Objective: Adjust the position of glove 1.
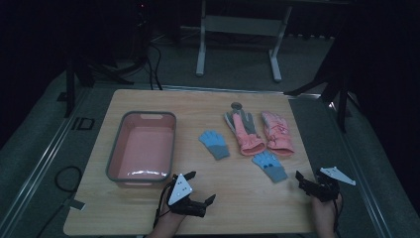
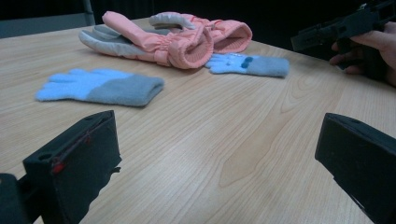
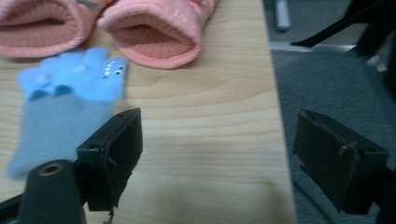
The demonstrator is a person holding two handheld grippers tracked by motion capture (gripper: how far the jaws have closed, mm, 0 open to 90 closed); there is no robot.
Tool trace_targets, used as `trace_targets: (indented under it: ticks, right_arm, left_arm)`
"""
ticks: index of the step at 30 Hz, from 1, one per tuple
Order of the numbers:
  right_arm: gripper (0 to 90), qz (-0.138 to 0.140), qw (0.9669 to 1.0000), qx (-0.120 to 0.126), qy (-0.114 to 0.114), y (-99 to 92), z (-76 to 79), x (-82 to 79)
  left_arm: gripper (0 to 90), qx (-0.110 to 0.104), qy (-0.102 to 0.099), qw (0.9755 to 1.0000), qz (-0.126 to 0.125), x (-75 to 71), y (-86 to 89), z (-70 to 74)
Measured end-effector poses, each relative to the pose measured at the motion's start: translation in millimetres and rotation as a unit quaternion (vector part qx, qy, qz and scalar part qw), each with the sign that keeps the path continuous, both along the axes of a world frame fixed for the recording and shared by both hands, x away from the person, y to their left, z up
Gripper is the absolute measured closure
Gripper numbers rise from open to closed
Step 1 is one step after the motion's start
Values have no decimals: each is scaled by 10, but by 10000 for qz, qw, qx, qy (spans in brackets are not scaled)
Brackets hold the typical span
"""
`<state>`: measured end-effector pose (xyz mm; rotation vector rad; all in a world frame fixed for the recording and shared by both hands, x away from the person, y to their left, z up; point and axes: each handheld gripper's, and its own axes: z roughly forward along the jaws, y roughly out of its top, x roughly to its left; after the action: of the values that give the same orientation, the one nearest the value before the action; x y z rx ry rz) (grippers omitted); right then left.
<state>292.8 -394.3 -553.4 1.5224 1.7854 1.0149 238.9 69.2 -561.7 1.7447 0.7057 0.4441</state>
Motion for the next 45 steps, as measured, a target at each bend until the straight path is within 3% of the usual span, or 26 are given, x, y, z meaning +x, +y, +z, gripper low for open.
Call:
trace_targets:
  ticks: [7, 8, 9, 10, 12, 16, 18, 23, 25, 27, 31, 35, 41, 42, 45]
  right_arm:
    - [120, 174, 9996, 211, 1, 11, 26, -36]
    - [119, 168, 9995, 220, 153, 23, 59, -32]
    - [115, 210, 9993, 275, 162, 28, 84, -34]
    - [111, 252, 9993, 245, 135, 41, 123, -32]
    - [112, 69, 9999, -138, 55, 78, 243, -17]
    - [144, 45, 9997, 256, 37, 60, 453, 7]
    - [145, 189, 9992, 360, 5, 84, 557, 33]
    - [110, 342, 9990, 288, 19, 268, 730, 151]
    - [110, 616, 9974, 374, -34, 357, 800, 200]
    - [110, 703, 9969, 322, -173, 448, 869, 250]
    - [110, 1113, 9929, 346, -225, 625, 999, 378]
    - [132, 1376, 9897, 225, -330, 804, 1078, 497]
    - [139, 1686, 9848, 293, -309, 1019, 1091, 643]
    - [139, 1819, 9826, 276, -269, 1132, 1076, 704]
    - [147, 1961, 9802, 209, -206, 1279, 1053, 767]
  left_arm:
    - [1, 48, 8, 10000, -31, 3, -6, 2]
    - [1, 49, 4, 10000, -30, 2, -6, 2]
    - [1, 52, 2, 10000, -31, 2, -7, 2]
    - [1, 51, 2, 10000, -36, 2, -7, 2]
    - [1, 34, -8, 10000, -28, -1, -7, 1]
    - [1, -5, 0, 10000, -42, -2, 0, 0]
    - [1, -8, 2, 10000, -46, 0, 5, 0]
    - [1, -22, 18, 10000, -77, 0, 5, 0]
    - [1, -8, 10, 10000, -88, -1, 3, 0]
    - [1, -7, 14, 10000, -83, -1, 3, 0]
    - [1, -30, 8, 10000, -82, -2, 8, -1]
    - [1, -20, 15, 10000, -91, 0, 5, -1]
    - [0, -26, 19, 9999, -100, 0, 7, -1]
    - [1, -13, 17, 9999, -103, 1, 5, 0]
    - [1, -20, 19, 9999, -106, 1, 6, 0]
